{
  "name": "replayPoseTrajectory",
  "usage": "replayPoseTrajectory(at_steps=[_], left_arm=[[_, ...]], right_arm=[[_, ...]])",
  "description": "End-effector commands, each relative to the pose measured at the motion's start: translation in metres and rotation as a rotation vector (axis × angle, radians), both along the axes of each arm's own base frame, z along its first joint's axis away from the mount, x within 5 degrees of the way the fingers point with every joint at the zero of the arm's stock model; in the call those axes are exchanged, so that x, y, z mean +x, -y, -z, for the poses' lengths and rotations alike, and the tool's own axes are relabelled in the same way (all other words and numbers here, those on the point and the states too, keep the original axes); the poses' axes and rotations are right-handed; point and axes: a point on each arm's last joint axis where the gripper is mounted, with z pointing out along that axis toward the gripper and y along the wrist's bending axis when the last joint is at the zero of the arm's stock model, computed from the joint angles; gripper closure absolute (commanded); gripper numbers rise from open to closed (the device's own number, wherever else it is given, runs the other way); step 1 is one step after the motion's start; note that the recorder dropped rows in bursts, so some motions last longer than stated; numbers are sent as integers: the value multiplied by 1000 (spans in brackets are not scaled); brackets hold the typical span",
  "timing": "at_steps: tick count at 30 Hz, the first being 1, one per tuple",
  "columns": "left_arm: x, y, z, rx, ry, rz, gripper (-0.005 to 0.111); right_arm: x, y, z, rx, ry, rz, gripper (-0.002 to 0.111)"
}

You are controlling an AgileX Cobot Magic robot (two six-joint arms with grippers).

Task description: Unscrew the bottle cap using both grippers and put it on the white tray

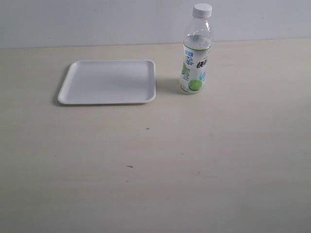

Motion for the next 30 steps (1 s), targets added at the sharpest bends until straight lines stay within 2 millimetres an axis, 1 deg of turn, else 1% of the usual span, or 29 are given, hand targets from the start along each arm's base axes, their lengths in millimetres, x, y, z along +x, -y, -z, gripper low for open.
replayPoseTrajectory(at_steps=[1, 3, 5, 6, 8, 9, 11, 13, 17, 19, 24, 26, 30], left_arm=[[0, 0, 0, 1, 13, -4, 107], [0, 0, 0, 1, 13, -4, 107], [0, 0, 0, 1, 13, -4, 107], [0, 0, 0, 1, 13, -4, 107], [0, 0, 0, 1, 13, -4, 107], [0, 0, 0, 1, 13, -4, 107], [0, 0, 0, 1, 13, -4, 107], [0, 0, 0, 1, 13, -4, 107], [0, 0, 0, 1, 13, -4, 107], [0, 0, 0, 1, 13, -4, 107], [0, 0, 0, 1, 13, -4, 107], [0, 0, 0, 1, 13, -4, 107], [0, 0, 0, 1, 13, -4, 107]], right_arm=[[50, 3, -7, -85, -189, 41, 108], [80, 4, -5, -150, -296, 49, 108], [111, 4, 2, -238, -396, 40, 108], [124, 3, 6, -264, -434, 26, 108], [151, 1, 21, -325, -526, -11, 108], [162, 0, 26, -356, -553, -33, 108], [184, -2, 45, -421, -627, -81, 108], [203, -3, 64, -440, -697, -119, 108], [228, -3, 100, -433, -800, -157, 108], [237, -4, 115, -425, -805, -173, 108], [253, -10, 141, -469, -746, -248, 108], [259, -11, 151, -457, -746, -265, 106], [267, -15, 168, -441, -764, -327, 93]])
